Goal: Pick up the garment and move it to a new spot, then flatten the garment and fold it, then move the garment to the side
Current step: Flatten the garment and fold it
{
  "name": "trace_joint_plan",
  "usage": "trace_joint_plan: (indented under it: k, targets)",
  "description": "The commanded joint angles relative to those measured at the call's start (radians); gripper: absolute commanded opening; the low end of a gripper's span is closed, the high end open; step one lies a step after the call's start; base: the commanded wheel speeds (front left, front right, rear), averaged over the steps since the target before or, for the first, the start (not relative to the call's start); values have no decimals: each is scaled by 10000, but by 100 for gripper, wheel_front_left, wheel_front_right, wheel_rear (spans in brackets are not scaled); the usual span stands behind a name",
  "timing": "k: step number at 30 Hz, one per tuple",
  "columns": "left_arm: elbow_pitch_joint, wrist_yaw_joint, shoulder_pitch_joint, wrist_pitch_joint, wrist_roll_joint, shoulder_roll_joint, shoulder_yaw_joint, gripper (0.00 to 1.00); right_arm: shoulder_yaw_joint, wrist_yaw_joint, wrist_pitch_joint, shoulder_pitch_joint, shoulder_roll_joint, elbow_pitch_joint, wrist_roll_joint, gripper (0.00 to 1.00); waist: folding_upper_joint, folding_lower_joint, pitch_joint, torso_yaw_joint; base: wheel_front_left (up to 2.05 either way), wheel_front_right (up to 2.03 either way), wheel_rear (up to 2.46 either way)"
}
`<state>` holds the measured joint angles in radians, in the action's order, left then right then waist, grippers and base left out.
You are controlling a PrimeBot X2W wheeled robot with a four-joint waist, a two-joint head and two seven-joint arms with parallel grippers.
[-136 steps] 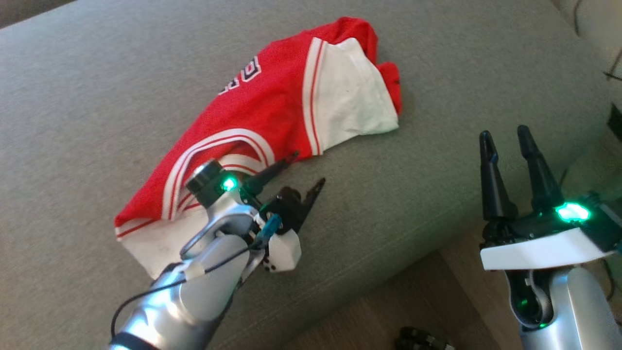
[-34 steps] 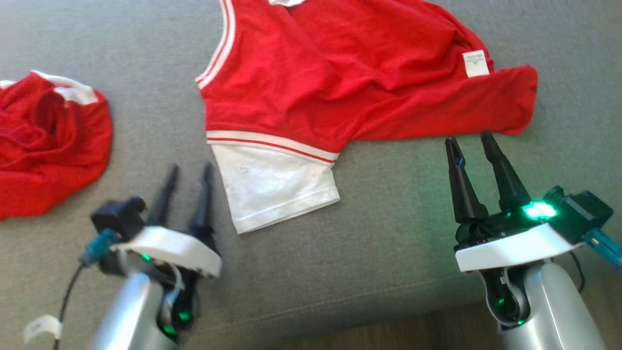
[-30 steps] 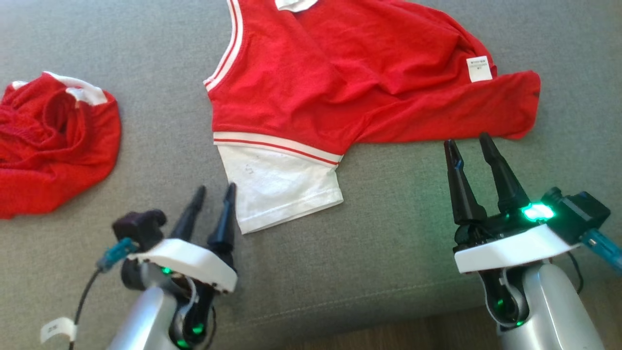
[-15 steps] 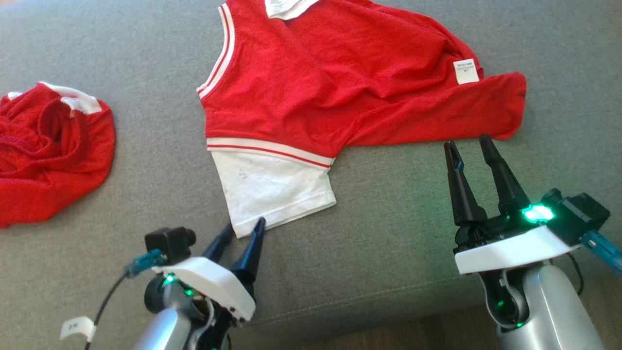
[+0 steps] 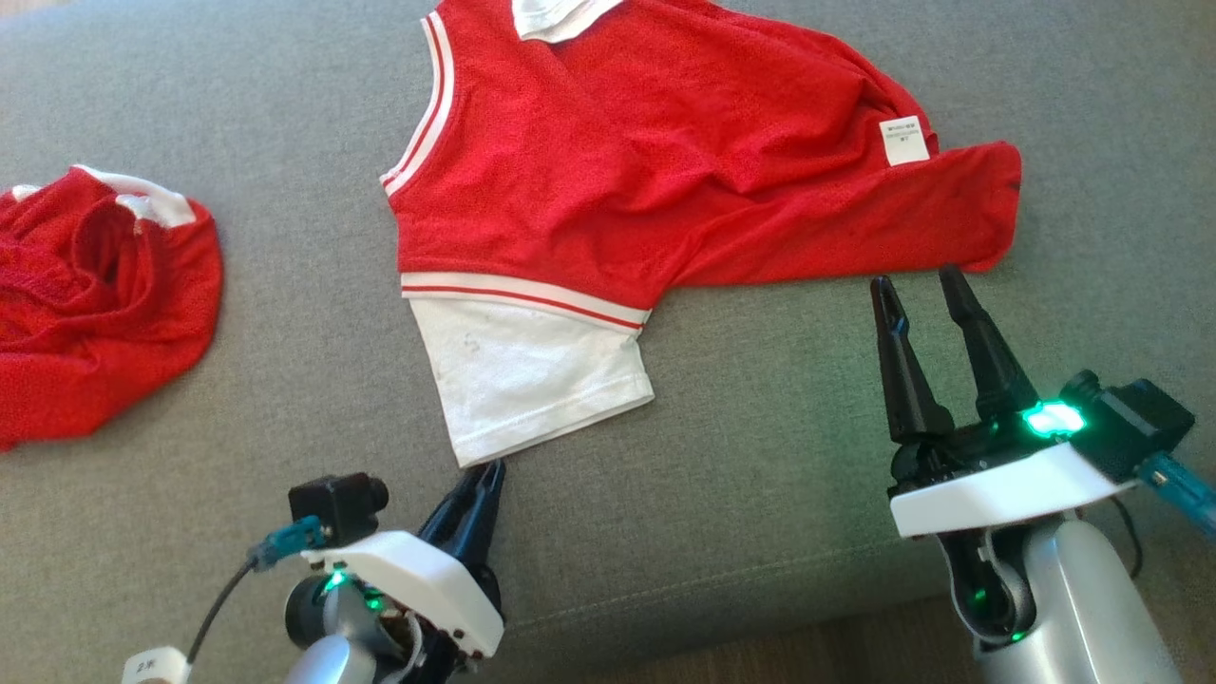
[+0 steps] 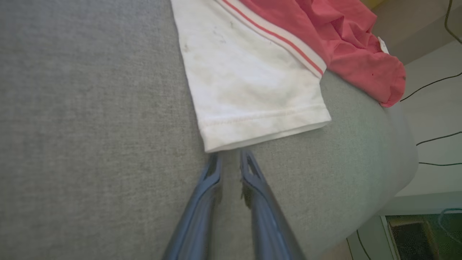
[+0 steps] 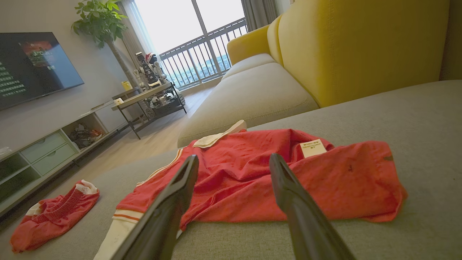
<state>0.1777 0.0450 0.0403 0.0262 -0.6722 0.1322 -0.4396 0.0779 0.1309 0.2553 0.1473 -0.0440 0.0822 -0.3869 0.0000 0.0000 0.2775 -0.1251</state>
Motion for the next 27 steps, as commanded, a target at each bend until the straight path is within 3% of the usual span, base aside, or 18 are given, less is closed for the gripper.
trace_joint_plan:
  k: [1, 3, 16, 23, 27]
  targets:
    - [-355, 42, 35, -32, -53, 122, 288, 27, 215, -2, 65, -92, -62, -347, 119, 100, 0, 0, -15, 0, 0, 0, 0]
    - [-392, 54, 52, -168, -37, 132, 341, 0, 194, -2, 65, -87, -62, -326, 134, 100, 0, 0, -48, 10, 0, 0, 0]
    - [-506, -50, 186, -617, -333, 260, 781, 0, -5, -2, 65, -103, -62, -211, 305, 100, 0, 0, -97, 396, 0, 0, 0]
    - [-631, -483, 233, -649, -414, 374, 620, 0, -27, -2, 65, 7, -62, -161, 315, 100, 0, 0, -106, 571, 0, 0, 0]
    - [-763, -348, 63, -761, -310, 517, 677, 0, -44, -2, 65, 6, -62, -185, 323, 100, 0, 0, -86, 670, 0, 0, 0]
